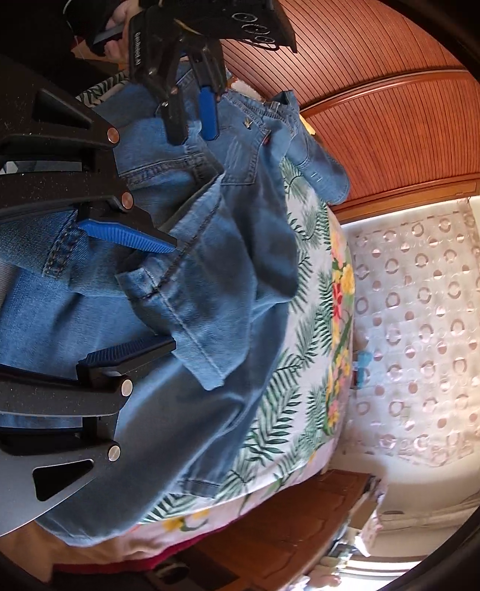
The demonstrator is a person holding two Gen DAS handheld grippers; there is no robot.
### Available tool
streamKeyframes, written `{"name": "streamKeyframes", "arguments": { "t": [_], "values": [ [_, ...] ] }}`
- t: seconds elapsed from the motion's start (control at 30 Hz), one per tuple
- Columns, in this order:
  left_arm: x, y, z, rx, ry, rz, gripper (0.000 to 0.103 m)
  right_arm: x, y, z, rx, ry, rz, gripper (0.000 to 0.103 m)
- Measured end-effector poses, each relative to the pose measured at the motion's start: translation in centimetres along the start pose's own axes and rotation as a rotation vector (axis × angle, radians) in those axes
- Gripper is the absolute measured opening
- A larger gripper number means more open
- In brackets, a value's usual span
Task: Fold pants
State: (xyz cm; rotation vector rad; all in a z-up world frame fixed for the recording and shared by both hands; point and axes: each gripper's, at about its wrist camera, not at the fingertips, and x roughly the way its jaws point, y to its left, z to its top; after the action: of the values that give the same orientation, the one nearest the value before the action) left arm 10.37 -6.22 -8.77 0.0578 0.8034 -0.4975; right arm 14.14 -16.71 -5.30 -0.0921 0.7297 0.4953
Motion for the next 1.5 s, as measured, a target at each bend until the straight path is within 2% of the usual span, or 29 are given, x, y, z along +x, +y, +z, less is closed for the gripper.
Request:
{"name": "streamKeyframes", "arguments": {
  "t": [0.17,0.23,0.27,0.3,0.33,0.37,0.43,0.53,0.7,0.8,0.97,1.17,1.3,1.5],
  "values": [
    [0.6,-0.1,-0.1,-0.001,0.004,0.005,0.052,0.3,-0.6,-0.2,0.043,0.019,0.01,0.048],
    [0.6,-0.5,-0.2,0.011,-0.006,0.007,0.038,0.4,-1.1,-0.5,0.052,0.02,0.017,0.048],
    [0.4,-0.8,-0.3,0.017,-0.014,0.011,0.036,0.3,-1.0,-0.6,0.053,0.015,0.021,0.048],
    [0.2,-1.0,-0.3,0.024,-0.022,0.012,0.029,0.1,-1.0,-0.5,0.051,0.006,0.024,0.048],
    [0.2,-1.1,-0.3,0.027,-0.025,0.011,0.022,0.3,-1.6,-0.9,0.048,-0.004,0.034,0.035],
    [-0.2,-1.3,-0.3,0.028,-0.035,0.01,0.02,0.2,-1.4,-0.8,0.041,-0.008,0.045,0.024],
    [-0.7,-1.4,-0.2,0.033,-0.052,0.013,0.019,-0.5,-1.1,-0.8,0.02,-0.032,0.04,0.016],
    [-2.7,-1.5,0.4,0.033,-0.102,0.002,0.015,-2.0,-0.6,-0.5,-0.014,-0.081,0.037,0.014],
    [-9.4,-1.8,1.9,0.037,-0.258,0.011,0.013,-5.7,0.3,1.6,-0.071,-0.184,0.048,0.013],
    [-12.9,-1.1,2.4,0.039,-0.321,0.037,0.013,-8.1,1.5,3.6,-0.118,-0.245,0.066,0.012],
    [-16.9,1.2,2.2,0.01,-0.37,0.098,0.013,-10.1,5.0,7.1,-0.219,-0.324,0.122,0.012],
    [-19.2,4.7,-0.3,-0.061,-0.37,0.161,0.013,-7.0,9.5,10.5,-0.287,-0.309,0.212,0.012],
    [-18.3,7.2,-2.5,-0.117,-0.323,0.192,0.013,-4.0,12.4,11.7,-0.347,-0.276,0.243,0.012],
    [-16.7,9.2,-5.1,-0.176,-0.263,0.208,0.013,2.5,13.7,14.9,-0.385,-0.17,0.282,0.012]
  ]
}}
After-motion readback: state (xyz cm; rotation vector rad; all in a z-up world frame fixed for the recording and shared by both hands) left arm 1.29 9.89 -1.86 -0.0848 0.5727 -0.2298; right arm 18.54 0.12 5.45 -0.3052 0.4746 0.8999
